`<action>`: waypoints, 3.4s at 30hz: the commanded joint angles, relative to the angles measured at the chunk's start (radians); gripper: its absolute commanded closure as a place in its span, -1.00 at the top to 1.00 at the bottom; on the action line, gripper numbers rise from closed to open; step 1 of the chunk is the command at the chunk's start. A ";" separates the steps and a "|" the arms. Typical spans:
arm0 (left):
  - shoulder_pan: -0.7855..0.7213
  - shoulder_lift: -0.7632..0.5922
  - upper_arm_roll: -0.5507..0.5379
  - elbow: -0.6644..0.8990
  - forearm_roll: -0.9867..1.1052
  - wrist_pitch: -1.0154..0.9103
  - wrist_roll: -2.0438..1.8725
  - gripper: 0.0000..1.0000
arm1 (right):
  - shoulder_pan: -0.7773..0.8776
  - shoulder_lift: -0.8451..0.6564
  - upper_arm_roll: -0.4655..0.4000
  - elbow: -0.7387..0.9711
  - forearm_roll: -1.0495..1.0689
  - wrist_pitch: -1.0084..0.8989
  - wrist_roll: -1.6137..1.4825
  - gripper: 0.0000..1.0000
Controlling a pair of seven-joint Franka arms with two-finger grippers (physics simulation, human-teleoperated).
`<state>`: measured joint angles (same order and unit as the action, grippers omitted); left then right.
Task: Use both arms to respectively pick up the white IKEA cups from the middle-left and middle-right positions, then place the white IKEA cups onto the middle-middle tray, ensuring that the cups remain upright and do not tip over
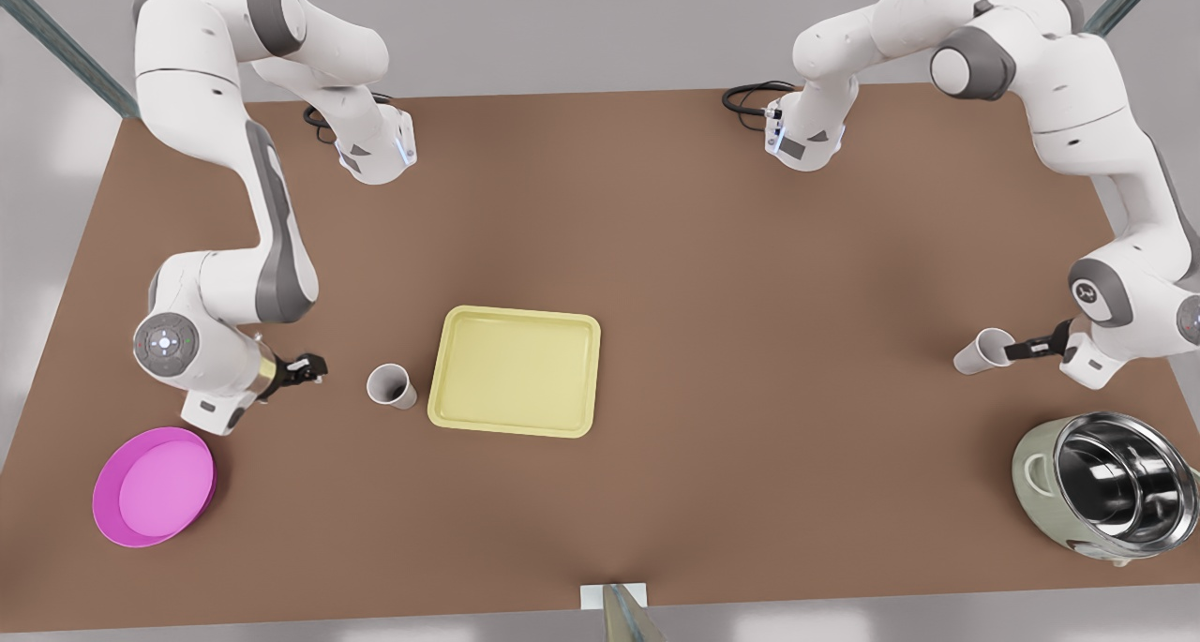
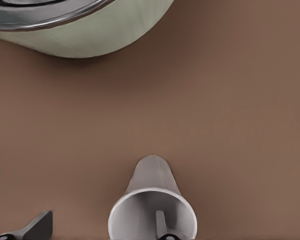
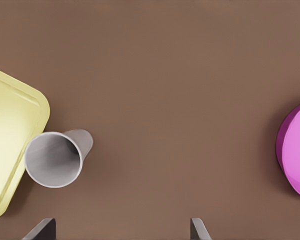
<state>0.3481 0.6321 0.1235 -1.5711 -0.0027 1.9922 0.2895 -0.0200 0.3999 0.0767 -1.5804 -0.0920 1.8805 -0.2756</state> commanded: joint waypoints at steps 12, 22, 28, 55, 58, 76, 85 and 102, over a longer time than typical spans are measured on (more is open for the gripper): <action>0.006 0.031 -0.001 -0.035 -0.007 0.046 0.161 0.34 | 0.025 0.040 0.003 -0.145 0.005 0.385 0.024 1.00; -0.014 -0.026 -0.002 -0.043 -0.005 -0.033 0.195 -0.57 | 0.046 0.027 0.006 -0.299 0.005 0.506 0.012 1.00; -0.455 -0.183 0.008 -0.033 -0.010 -0.191 -0.346 -0.57 | 0.048 0.027 0.034 -0.363 0.005 0.554 0.012 1.00; -1.017 0.370 -0.301 0.508 -0.080 0.160 -1.742 -0.57 | 0.038 0.082 0.084 -0.283 0.003 0.580 -0.048 -0.57; -1.018 0.371 -0.301 0.510 -0.080 0.161 -1.739 -0.53 | 0.041 0.079 0.158 -0.254 0.003 0.582 -0.132 -0.57; -1.003 0.256 -0.321 0.506 -0.086 -0.061 -1.773 1.00 | 0.084 0.146 0.253 -0.277 0.003 0.520 -0.570 -0.57; -0.617 -0.126 -0.323 0.487 0.076 -0.900 -0.874 1.00 | 0.089 0.174 0.253 -0.265 0.002 0.522 -0.570 1.00; -0.469 -0.374 -0.217 0.181 0.087 -0.682 -0.362 1.00 | 0.084 0.122 0.261 -0.130 0.011 0.296 -0.602 1.00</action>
<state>-0.1205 0.2577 -0.0929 -1.3917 0.0902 1.3174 -0.4921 0.0643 0.5316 0.3362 -1.7238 -0.0880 2.2984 -0.7980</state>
